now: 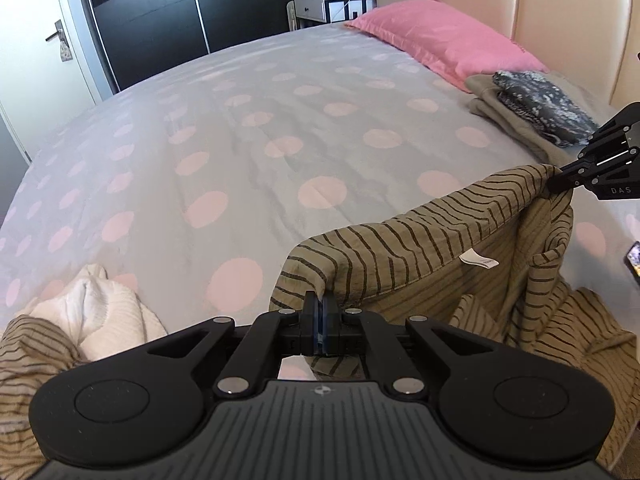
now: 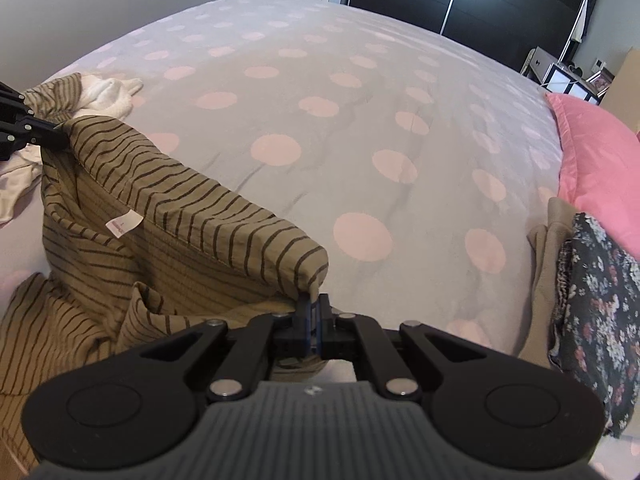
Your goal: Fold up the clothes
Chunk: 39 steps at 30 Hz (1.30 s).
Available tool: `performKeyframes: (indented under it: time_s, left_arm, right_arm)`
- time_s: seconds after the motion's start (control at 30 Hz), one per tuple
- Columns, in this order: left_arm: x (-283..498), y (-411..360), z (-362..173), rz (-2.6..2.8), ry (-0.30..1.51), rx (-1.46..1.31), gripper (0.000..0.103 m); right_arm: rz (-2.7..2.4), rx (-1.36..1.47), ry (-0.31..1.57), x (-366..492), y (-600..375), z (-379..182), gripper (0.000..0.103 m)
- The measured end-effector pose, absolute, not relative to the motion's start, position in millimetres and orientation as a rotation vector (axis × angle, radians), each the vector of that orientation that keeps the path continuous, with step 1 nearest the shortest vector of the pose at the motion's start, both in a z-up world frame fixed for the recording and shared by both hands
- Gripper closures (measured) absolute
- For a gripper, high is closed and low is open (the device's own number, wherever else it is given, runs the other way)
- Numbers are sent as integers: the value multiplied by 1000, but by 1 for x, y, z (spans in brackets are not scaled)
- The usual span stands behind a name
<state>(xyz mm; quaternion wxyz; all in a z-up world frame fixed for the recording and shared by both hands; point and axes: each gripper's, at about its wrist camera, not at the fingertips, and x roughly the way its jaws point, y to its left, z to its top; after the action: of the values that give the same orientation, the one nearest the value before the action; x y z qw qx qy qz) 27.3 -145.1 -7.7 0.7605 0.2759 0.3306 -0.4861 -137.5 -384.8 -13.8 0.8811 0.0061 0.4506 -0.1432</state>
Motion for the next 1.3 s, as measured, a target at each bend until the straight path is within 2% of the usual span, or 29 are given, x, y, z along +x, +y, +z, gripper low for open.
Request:
performKeyframes:
  time_s: [0.33,0.73,1.0,1.07,1.2,1.23,1.27,1.3]
  left_arm:
    - [-45,-79,10,-1123,707,582,103]
    - [-122,-40,-63,-1137,776,827,103]
    - [-148,-44,-104,-1124,672,1088,102]
    - [-154,-41,-102,-1113,615,1123,99]
    - [-163,-35,-97,-1081,530,1148,82]
    - [-165,-33,-94,-1081,509,1147,76]
    - [-167,-31,-89,-1089,491,1141,73]
    - [-169,-29,-84,-1106,478,1125,68]
  right_arm:
    - [-282,-80,909,-223,-313,-5,101]
    - [-187,-235,1064,-262,-265,-76,101]
    - [-102,-363,1130,-275,-238,-113,101]
    - [-100,-381,1106,-280,-235,-110,99]
    - [-117,-446,1055,-290,-226,-102,98]
    - [-116,-465,1042,-293,-223,-99,93]
    - [-108,-476,1028,-297,-220,-95,80]
    - [-98,-484,1011,-300,-218,-91,74]
